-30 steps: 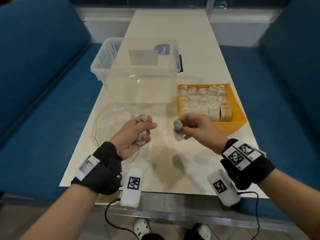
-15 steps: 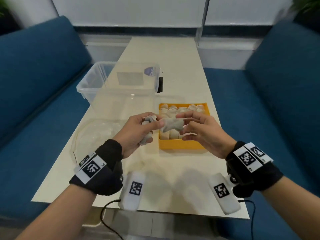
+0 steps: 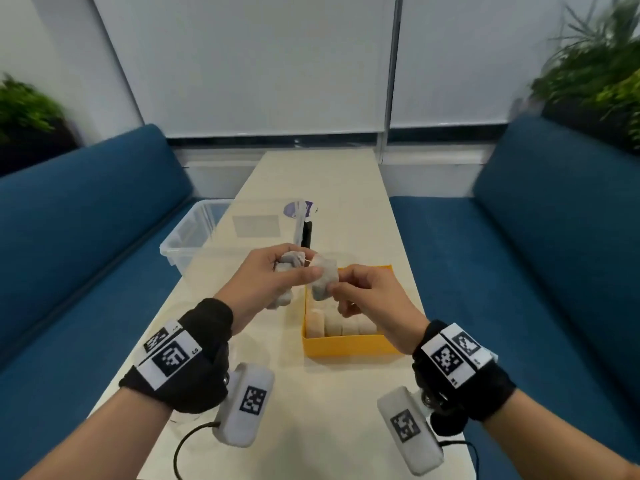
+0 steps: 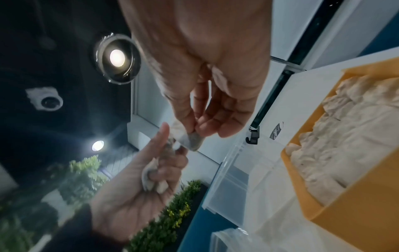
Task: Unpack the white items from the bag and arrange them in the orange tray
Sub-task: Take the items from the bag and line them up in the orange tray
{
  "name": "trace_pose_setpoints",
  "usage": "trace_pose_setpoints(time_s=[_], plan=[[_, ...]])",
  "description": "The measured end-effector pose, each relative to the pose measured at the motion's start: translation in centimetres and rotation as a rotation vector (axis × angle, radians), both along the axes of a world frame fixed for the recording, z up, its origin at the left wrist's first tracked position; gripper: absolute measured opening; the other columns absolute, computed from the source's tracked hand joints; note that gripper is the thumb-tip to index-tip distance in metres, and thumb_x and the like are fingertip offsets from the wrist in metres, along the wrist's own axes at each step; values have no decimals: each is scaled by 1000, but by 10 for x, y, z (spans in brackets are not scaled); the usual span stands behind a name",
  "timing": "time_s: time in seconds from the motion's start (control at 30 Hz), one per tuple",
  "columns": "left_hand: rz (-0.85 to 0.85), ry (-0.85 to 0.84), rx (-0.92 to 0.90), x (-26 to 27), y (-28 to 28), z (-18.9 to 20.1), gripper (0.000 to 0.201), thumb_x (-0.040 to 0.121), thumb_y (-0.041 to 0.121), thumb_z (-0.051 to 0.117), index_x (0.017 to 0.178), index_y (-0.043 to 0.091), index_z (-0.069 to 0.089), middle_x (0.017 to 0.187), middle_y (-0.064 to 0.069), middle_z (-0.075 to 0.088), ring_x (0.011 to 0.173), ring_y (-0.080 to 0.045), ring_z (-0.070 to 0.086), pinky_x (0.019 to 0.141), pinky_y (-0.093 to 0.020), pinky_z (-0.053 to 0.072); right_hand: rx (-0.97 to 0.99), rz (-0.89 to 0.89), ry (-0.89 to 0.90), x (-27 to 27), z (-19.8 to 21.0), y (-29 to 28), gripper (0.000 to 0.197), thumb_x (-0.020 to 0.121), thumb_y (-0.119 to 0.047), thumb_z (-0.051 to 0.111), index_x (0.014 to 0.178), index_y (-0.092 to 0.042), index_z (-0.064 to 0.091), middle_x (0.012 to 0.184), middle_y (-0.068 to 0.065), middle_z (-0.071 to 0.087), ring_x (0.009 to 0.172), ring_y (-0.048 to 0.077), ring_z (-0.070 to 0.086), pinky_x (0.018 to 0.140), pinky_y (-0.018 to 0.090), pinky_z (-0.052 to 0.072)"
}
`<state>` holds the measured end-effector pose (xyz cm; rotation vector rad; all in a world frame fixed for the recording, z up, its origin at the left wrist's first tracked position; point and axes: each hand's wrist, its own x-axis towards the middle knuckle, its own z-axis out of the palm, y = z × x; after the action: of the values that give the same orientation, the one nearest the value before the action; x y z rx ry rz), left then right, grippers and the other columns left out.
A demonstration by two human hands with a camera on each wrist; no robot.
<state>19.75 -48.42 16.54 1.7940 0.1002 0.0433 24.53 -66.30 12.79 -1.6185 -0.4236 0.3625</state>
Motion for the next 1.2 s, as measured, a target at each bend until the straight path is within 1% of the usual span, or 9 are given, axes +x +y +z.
trace_pose_setpoints(time_s=[0.1, 0.2, 0.4, 0.57, 0.7, 0.77, 0.93, 1.07, 1.2], plan=[[-43, 61, 15, -4, -1, -5, 46, 65, 40, 78, 105, 18, 71, 71, 6, 58, 50, -7, 41, 46, -21, 33, 120, -11, 79, 0, 10, -1, 9, 89, -8, 63, 89, 0, 64, 69, 8, 60, 58, 16, 55, 61, 27, 50], [-33, 82, -12, -6, -7, -11, 34, 76, 31, 76, 105, 15, 71, 62, 15, 59, 47, 0, 47, 44, -18, 34, 172, 15, 142, 1, 19, -3, 13, 90, -8, 61, 95, 4, 63, 70, 9, 62, 58, 16, 57, 61, 27, 52], [19, 30, 129, -3, -7, -14, 14, 84, 21, 73, 93, 11, 73, 53, 16, 54, 42, 1, 42, 41, -16, 34, -88, 9, -76, 15, 38, -6, 27, 88, -27, 65, 112, -15, 64, 85, 2, 64, 61, 10, 56, 61, 24, 50], [6, 60, 149, -2, 1, -27, 14, 86, 17, 71, 95, 7, 73, 49, 16, 51, 40, -1, 37, 41, -14, 32, -265, 80, -308, 25, 47, -5, 9, 87, -15, 67, 92, -9, 69, 74, 0, 64, 58, 5, 55, 58, 16, 49], [26, 116, 45, -3, 11, -42, 16, 86, 16, 71, 99, 8, 73, 56, 10, 56, 41, -8, 33, 41, -17, 28, -413, 49, -422, 41, 40, -8, 6, 86, -13, 67, 91, -10, 68, 74, -2, 66, 57, 2, 60, 60, 16, 53], [29, 135, 18, -3, 16, -49, 16, 86, 16, 71, 99, 8, 73, 62, 4, 57, 41, -8, 32, 41, -17, 27, -492, 27, -444, 48, 30, -11, 6, 88, -13, 65, 92, -11, 68, 75, -3, 67, 59, 4, 62, 62, 17, 55], [62, 165, -41, 0, 28, -66, 17, 86, 14, 71, 100, 4, 71, 56, 6, 48, 40, -10, 28, 40, -17, 24, -669, 30, -409, 57, 2, -14, 10, 92, -18, 59, 93, -13, 68, 74, 1, 71, 65, 9, 64, 67, 20, 53], [67, 166, -81, 4, 33, -71, 17, 86, 13, 71, 99, 3, 71, 59, 1, 42, 41, -11, 26, 41, -17, 22, -733, 46, -368, 61, -17, -2, 13, 93, -15, 55, 94, -14, 68, 73, 2, 69, 58, 2, 57, 62, 15, 46], [69, 156, -85, 4, 38, -73, 13, 86, 13, 71, 97, 6, 72, 65, -4, 42, 41, -11, 27, 41, -18, 22, -848, 109, -365, 66, -34, 13, 21, 91, -4, 50, 97, -11, 68, 79, 5, 68, 64, 6, 58, 72, 26, 48]])
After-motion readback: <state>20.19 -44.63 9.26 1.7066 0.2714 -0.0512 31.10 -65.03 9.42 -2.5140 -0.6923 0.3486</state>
